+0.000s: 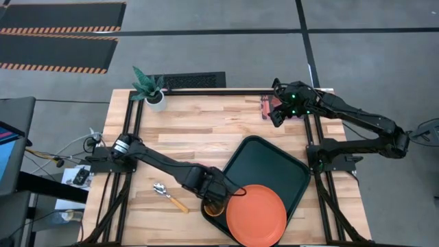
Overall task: Pick and place plate/cup/fork/spoon on tray
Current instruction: Put the pink fork on the black serving tray at the top right of the orange plate
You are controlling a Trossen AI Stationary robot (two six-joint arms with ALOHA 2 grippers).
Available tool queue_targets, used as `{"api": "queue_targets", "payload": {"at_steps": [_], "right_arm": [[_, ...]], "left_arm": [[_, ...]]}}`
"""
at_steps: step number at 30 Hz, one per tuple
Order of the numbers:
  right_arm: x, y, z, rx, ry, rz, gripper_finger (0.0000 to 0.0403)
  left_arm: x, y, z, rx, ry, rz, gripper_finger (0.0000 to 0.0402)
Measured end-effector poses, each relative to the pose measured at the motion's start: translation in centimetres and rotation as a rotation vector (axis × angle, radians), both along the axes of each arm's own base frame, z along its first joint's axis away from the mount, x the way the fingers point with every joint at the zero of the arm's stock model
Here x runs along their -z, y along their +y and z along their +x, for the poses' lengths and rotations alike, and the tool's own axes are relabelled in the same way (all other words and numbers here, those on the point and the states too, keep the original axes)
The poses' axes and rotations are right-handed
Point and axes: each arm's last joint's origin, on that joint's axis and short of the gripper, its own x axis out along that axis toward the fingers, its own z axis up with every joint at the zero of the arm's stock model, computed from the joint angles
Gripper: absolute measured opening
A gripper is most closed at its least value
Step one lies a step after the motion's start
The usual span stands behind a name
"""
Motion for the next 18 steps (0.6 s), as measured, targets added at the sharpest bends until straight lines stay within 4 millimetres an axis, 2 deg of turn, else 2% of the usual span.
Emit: {"api": "queue_targets", "payload": {"at_steps": [6,9,12,18], "right_arm": [[0.0,0.0,0.0,0.0,0.0,0.0,0.026],[0.0,0.0,0.0,0.0,0.0,0.0,0.026],[0.0,0.0,0.0,0.001,0.0,0.001,0.026],[0.0,0.0,0.0,0.0,0.001,0.001,0.026]], "left_arm": [[-3.3,1.0,-1.6,0.007,0.067,0.145,0.0184],[-4.2,1.5,-1.8,0.078,0.064,0.205,0.0189],[-4.3,2.3,-1.8,0.137,0.075,0.217,0.019],[-2.9,4.3,-1.5,0.213,0.134,0.264,0.019]]}}
